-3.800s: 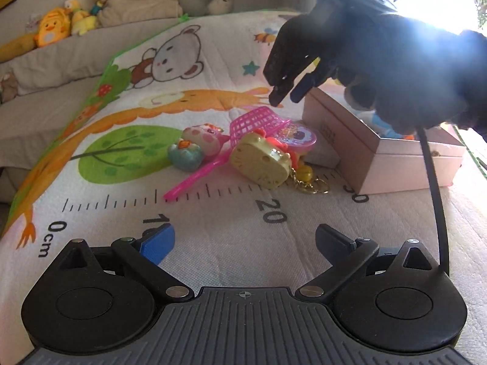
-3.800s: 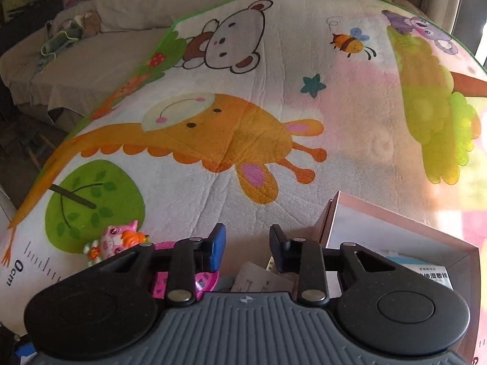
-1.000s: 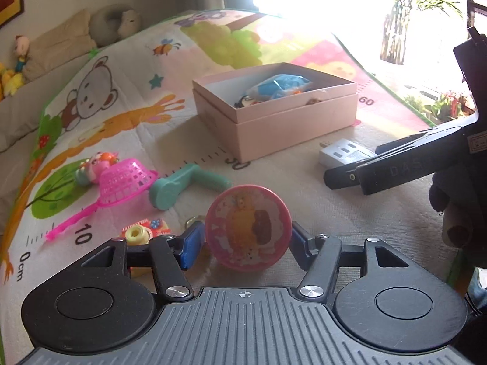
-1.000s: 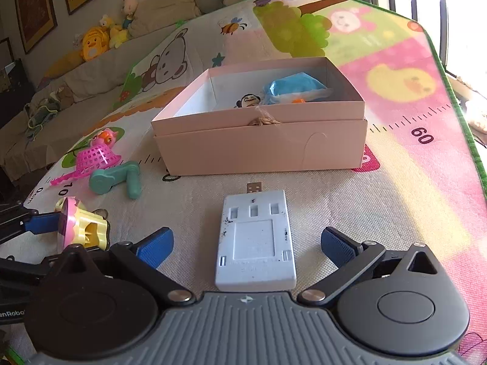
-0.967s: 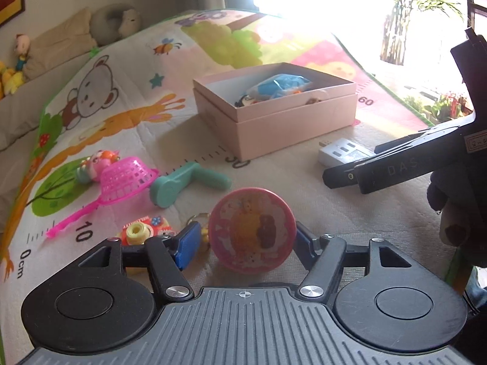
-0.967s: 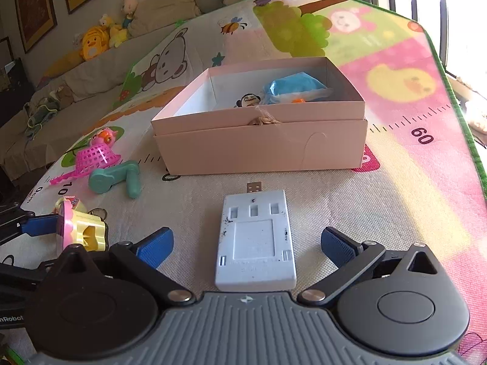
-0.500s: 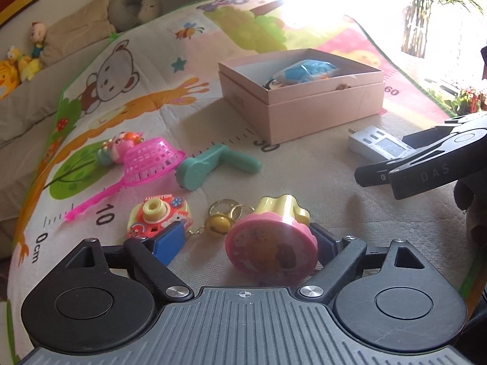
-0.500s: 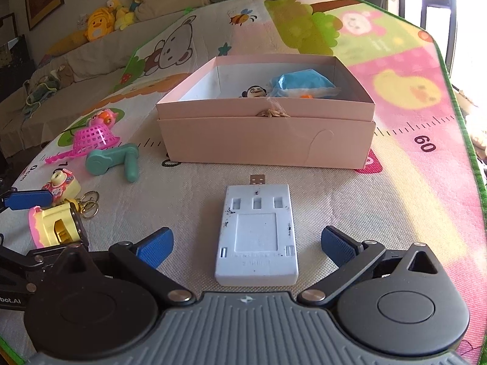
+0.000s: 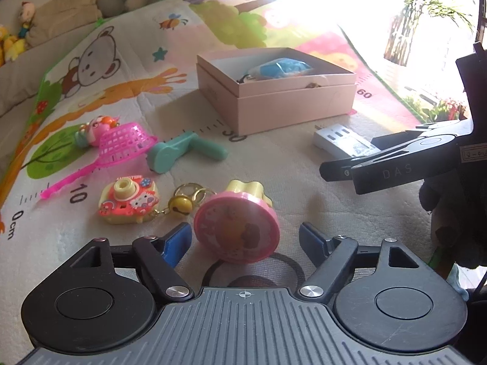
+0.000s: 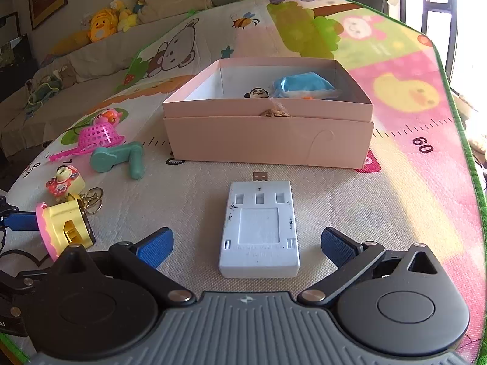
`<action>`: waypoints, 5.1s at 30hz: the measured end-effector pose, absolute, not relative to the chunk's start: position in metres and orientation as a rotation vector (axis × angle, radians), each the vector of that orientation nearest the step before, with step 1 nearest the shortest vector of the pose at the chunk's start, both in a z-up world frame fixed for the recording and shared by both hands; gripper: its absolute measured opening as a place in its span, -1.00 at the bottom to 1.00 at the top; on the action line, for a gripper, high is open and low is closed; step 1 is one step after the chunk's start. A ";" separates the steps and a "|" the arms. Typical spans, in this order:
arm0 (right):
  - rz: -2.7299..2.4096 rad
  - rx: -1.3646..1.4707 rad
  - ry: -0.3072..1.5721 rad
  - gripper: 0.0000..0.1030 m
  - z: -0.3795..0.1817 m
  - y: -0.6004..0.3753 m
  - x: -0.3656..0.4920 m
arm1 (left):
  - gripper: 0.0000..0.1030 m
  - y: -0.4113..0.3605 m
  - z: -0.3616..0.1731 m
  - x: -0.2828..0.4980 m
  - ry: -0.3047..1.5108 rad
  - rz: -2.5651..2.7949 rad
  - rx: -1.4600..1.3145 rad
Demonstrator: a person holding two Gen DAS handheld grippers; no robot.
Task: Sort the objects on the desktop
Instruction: 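Lift the pink compact with the left tool while the right tool holds the white case, then drop the white case and pink compact into the pink box, opening both tools, then grasp the teal crank toy with the right tool, then grasp the pink bell keychain with the left tool while the right tool holds the teal crank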
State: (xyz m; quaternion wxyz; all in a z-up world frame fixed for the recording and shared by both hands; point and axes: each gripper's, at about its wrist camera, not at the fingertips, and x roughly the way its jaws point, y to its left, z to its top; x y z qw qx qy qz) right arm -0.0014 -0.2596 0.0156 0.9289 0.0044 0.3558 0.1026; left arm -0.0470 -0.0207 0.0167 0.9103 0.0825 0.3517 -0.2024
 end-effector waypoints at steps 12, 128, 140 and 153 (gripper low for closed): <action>0.197 -0.016 0.763 0.99 0.019 -0.257 0.008 | 0.19 -0.017 0.026 -0.049 0.708 -0.390 0.170; 0.210 -0.053 0.766 0.47 0.031 -0.260 0.018 | 0.98 0.013 0.012 0.015 0.758 -0.212 0.079; 0.147 0.052 0.724 0.75 0.016 -0.277 0.014 | 0.98 -0.017 0.011 -0.003 0.735 -0.504 0.061; 0.108 0.140 0.706 0.94 0.017 -0.289 0.012 | 0.98 -0.041 0.009 0.002 0.727 -0.495 0.116</action>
